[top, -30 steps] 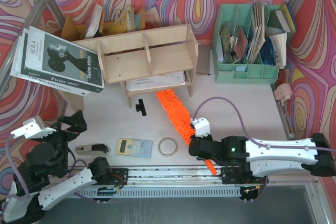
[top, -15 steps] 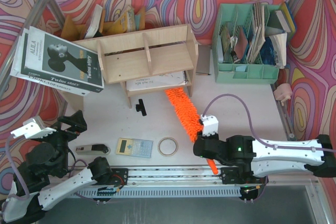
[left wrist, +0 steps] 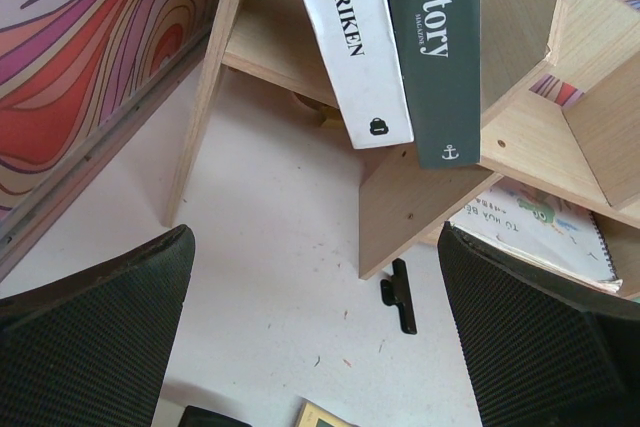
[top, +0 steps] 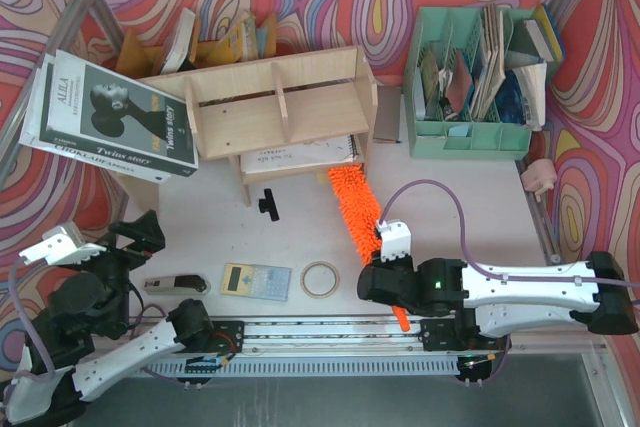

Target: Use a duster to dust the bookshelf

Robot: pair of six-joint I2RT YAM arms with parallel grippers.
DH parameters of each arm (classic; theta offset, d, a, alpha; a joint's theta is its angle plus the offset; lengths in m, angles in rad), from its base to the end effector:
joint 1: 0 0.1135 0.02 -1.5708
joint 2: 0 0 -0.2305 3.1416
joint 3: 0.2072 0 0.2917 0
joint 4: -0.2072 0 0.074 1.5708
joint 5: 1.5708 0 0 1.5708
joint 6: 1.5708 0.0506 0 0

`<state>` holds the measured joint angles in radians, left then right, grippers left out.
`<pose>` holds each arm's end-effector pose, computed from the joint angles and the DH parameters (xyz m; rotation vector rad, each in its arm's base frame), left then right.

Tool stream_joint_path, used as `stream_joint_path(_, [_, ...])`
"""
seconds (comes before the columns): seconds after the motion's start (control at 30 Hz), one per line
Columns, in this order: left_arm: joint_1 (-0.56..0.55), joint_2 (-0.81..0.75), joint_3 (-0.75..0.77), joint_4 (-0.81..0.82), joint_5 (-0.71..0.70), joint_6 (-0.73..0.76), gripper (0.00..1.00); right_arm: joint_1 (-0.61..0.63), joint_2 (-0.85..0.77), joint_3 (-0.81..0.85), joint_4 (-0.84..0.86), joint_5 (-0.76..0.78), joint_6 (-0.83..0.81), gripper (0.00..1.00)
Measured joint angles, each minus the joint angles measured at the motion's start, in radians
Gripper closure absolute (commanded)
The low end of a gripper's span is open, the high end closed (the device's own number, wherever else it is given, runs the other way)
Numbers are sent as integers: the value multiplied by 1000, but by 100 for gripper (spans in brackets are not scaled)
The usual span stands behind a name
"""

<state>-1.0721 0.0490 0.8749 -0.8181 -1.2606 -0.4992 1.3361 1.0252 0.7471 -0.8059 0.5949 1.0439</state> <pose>0.0560 -0.0021 0.3760 -0.5361 1.4797 -0.2499 0.0847 0.2322 0.1874 -0.1689 2.4049 0.2803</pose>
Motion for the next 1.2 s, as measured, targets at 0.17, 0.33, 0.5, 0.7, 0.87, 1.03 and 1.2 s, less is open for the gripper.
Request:
stream_joint_path(0.17, [0, -5, 0, -1, 0, -6, 1, 0, -4, -3, -53, 27, 76, 100])
stream_joint_path(0.33, [0, -5, 0, 0, 0, -6, 1, 8, -91, -70, -50, 20, 114, 100])
stream_joint_path(0.5, [0, -5, 0, 0, 0, -6, 2, 7, -64, -123, 21, 2, 92, 100])
stream_joint_path(0.7, [0, -5, 0, 0, 0, -6, 2, 5, 3, -126, 46, -5, 72, 100])
stream_joint_path(0.87, [0, -5, 0, 0, 0, -6, 2, 5, -22, -104, 47, 5, 26, 100])
stream_joint_path(1.03, [0, -5, 0, 0, 0, -6, 1, 3, -86, -55, 68, 16, -46, 100])
stream_joint_path(1.2, [0, -5, 0, 0, 0, -6, 1, 2, -45, -77, 94, 10, -56, 100])
